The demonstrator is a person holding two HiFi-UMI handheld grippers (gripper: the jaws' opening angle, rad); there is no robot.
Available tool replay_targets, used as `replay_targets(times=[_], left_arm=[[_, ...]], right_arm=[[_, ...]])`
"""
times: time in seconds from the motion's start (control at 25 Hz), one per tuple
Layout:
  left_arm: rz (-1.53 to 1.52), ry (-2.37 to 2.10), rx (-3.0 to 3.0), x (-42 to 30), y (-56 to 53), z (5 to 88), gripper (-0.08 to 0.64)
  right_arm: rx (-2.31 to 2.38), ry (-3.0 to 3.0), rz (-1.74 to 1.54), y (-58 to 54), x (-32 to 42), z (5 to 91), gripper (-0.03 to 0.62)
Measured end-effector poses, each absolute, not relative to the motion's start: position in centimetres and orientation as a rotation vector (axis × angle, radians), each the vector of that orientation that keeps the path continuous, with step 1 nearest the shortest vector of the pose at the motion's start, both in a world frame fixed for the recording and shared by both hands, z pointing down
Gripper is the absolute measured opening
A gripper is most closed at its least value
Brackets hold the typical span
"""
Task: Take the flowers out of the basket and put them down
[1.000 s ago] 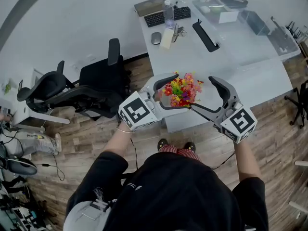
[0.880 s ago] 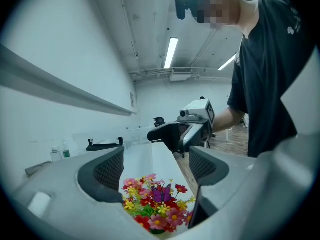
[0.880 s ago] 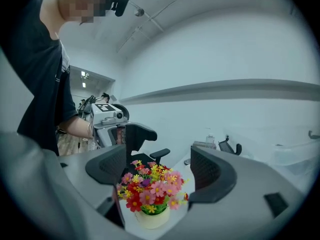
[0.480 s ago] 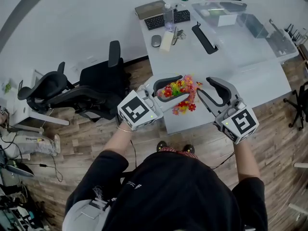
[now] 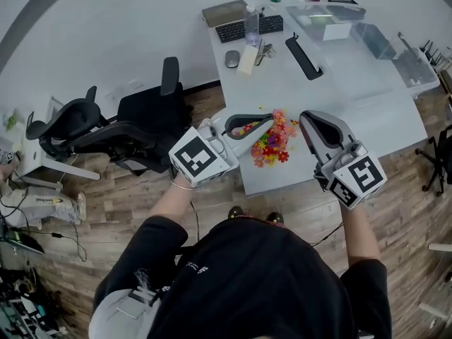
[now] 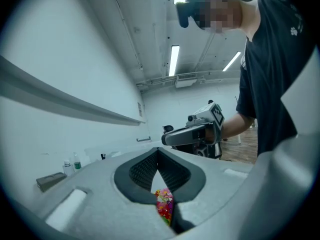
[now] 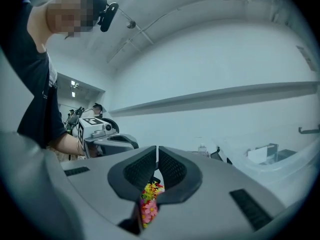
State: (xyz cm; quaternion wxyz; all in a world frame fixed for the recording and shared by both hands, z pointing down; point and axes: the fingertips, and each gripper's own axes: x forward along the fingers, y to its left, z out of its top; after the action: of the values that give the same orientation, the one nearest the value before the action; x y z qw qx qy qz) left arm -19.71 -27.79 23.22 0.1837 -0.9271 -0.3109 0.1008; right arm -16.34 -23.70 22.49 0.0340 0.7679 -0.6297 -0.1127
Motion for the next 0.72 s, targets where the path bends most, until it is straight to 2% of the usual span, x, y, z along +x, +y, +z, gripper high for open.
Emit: replay_targets(times=[0.72], left_arm=[[0.287, -0.881, -2.628, -20.1, -27.5, 22.3, 0.006]], right_arm=[[2.360, -1.975, -0.338, -24.0, -17.9, 21.6, 0.020]])
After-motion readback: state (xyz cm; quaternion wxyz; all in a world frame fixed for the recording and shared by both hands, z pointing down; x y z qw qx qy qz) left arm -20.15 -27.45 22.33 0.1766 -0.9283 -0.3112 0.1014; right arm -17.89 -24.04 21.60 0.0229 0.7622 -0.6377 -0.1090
